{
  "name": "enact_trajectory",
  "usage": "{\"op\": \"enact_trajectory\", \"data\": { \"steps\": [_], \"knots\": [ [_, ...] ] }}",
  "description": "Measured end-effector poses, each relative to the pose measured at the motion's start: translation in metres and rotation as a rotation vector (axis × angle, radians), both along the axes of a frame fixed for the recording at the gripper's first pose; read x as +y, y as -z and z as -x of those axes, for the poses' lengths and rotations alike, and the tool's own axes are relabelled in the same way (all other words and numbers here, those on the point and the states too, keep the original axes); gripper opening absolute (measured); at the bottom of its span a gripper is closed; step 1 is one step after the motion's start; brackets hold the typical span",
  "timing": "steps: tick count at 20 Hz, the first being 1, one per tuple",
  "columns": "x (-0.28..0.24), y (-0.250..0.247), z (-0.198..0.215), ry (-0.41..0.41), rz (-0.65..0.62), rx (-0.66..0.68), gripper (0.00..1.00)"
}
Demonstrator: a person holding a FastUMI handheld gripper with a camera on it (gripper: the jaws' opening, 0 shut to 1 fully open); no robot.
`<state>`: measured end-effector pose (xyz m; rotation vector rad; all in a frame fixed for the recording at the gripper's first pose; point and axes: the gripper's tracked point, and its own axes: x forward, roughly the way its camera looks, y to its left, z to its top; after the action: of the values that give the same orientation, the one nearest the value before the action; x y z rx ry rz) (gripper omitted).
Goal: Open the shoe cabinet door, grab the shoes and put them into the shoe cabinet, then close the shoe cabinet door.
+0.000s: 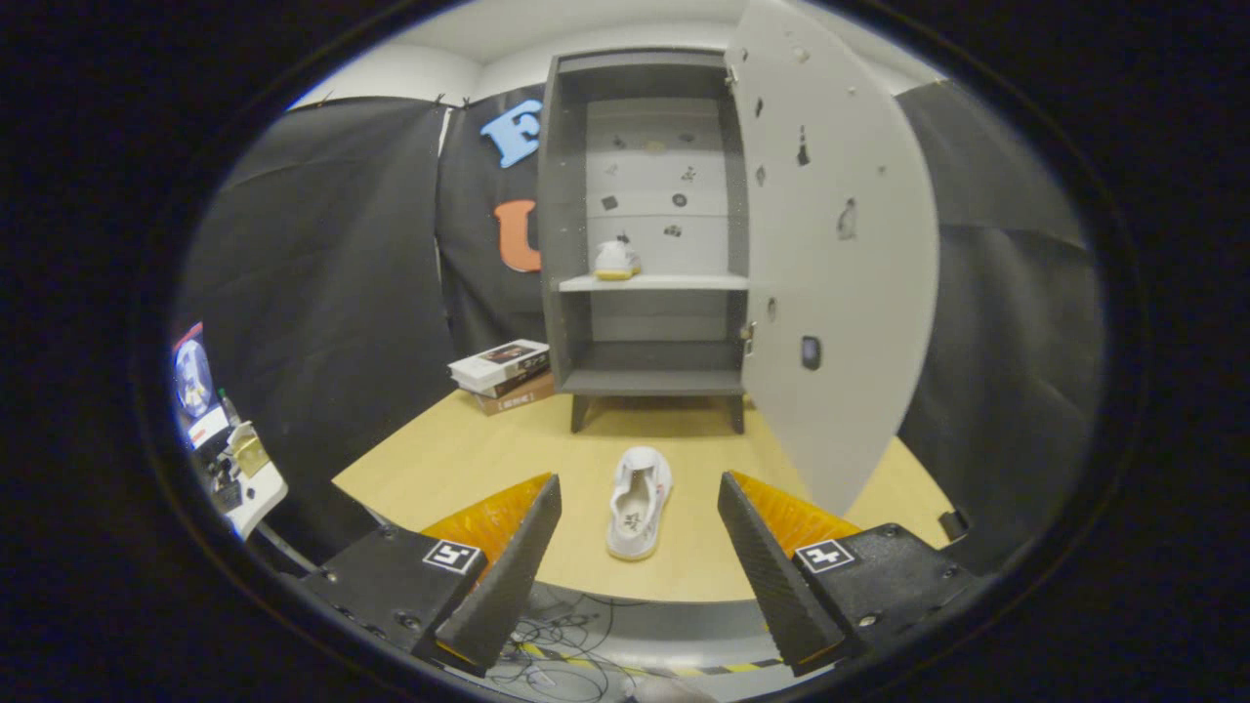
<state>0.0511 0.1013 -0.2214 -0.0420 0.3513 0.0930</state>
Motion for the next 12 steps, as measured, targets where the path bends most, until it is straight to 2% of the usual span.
{"op": "enact_trajectory", "data": {
  "steps": [9,12],
  "knots": [
    [0.021,0.058,-0.031,-0.018,-0.027,0.184,1.00],
    [0.016,0.065,-0.033,0.003,-0.008,0.229,1.00]
  ]
}}
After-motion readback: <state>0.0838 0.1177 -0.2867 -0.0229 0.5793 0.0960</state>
